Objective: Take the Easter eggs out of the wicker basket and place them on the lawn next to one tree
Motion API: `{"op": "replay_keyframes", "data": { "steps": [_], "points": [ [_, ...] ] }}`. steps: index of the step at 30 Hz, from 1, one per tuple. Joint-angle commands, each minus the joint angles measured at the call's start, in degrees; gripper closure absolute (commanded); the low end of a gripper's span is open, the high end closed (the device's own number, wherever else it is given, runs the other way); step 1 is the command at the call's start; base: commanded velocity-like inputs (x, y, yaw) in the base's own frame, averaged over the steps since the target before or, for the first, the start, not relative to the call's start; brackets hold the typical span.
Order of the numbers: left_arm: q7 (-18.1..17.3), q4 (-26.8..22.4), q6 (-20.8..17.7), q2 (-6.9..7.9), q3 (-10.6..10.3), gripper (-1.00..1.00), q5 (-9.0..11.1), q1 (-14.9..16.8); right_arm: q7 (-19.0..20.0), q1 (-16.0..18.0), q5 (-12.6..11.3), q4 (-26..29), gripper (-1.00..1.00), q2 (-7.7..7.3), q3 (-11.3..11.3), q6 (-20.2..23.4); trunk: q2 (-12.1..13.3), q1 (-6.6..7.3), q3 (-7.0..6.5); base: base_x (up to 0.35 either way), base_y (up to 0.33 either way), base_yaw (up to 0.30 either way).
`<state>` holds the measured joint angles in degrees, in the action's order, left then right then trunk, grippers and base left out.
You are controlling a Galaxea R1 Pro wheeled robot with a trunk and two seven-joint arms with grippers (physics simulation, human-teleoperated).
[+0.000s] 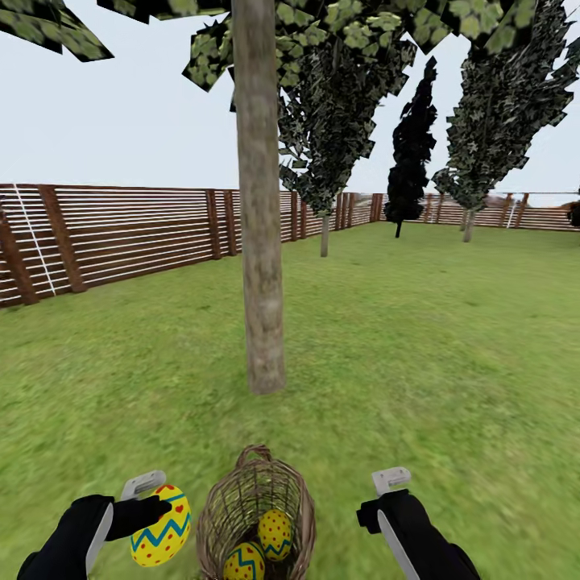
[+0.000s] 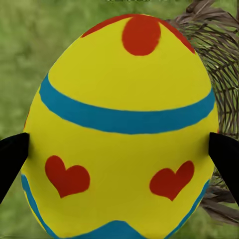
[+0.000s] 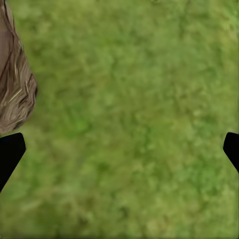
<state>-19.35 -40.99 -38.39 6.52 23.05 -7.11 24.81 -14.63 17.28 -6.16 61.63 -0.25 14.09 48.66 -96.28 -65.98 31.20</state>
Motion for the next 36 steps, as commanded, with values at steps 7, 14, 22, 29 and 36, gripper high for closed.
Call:
{"op": "replay_keyframes", "data": {
  "steps": [7, 14, 22, 29, 36],
  "points": [
    [-0.5, -0.1, -0.2, -0.11, 0.2, 1.0, -0.6, 0.0, -0.6, 0.0, -0.5, 0.0, -1.0, -0.01, 0.4, 0.2, 0.0, 0.0, 0.06, 0.0, 0.0, 0.29],
    [-0.5, -0.1, -0.5, -0.11, 0.2, 1.0, -0.7, 0.0, -0.6, 0.0, -0.6, 0.0, -1.0, -0.01, 2.0, 0.2, 0.0, 0.0, 0.06, 0.0, 0.0, 0.293],
    [-0.5, 0.0, -0.7, -0.28, 0.2, 1.0, -0.7, 0.0, -0.6, 0.0, -0.6, 0.0, -1.0, -0.01, 2.2, 0.1, 0.0, 0.0, 0.06, 0.0, 0.0, 0.293],
    [-0.5, -0.1, -0.7, -0.18, 0.2, 1.0, -0.6, 0.0, -0.6, 0.0, -0.5, 0.0, -1.0, -0.01, 2.2, 0.1, 0.0, 0.0, 0.06, 0.0, 0.0, 0.293],
    [-0.5, -0.1, -0.7, -0.11, 0.2, 1.0, -0.6, 0.1, -0.6, 0.0, -0.6, 0.0, -1.0, -0.01, 2.2, 0.1, 0.0, 0.0, 0.06, 0.0, 0.0, 0.293]
  ]
}}
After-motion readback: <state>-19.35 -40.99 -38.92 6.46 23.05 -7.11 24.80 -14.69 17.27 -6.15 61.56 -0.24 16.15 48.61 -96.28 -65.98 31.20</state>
